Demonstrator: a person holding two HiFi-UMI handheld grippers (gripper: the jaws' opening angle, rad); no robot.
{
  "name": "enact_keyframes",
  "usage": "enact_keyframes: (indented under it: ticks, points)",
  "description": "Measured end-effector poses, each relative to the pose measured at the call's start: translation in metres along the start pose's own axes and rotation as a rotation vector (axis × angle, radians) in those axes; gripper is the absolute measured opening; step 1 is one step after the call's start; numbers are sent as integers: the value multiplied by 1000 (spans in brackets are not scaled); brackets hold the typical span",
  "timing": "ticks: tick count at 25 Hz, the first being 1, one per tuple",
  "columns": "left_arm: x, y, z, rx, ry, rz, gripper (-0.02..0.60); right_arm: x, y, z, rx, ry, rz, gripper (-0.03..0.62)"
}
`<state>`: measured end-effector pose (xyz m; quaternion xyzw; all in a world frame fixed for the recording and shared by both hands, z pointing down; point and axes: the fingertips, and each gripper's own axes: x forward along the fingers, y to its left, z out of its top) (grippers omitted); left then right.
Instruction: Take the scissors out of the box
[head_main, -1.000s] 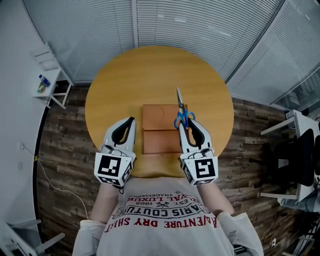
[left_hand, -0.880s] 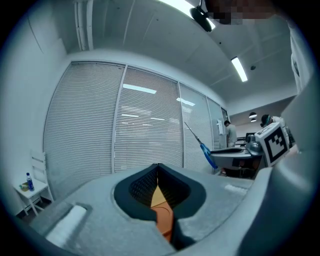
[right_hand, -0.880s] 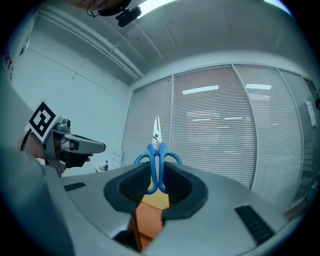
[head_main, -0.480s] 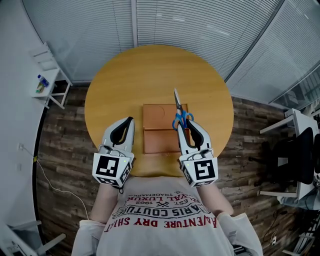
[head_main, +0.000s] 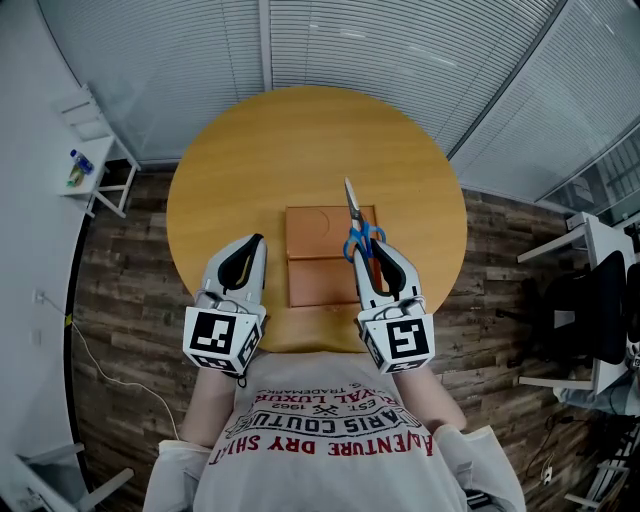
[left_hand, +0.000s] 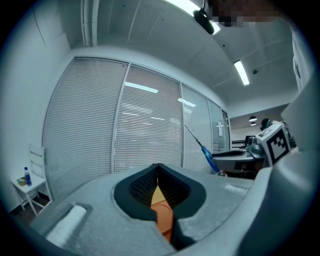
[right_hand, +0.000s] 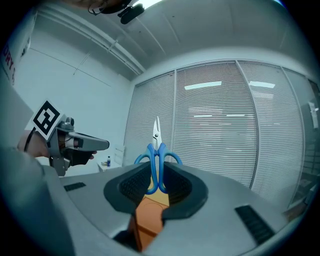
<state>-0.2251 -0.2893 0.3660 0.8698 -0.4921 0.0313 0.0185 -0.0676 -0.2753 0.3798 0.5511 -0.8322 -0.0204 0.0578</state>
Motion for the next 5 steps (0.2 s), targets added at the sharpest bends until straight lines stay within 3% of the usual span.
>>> enact_keyframes:
  ticks: [5]
  points:
    - [1, -1, -4, -3, 9, 0, 11, -1, 1, 0, -10, -3, 12, 87]
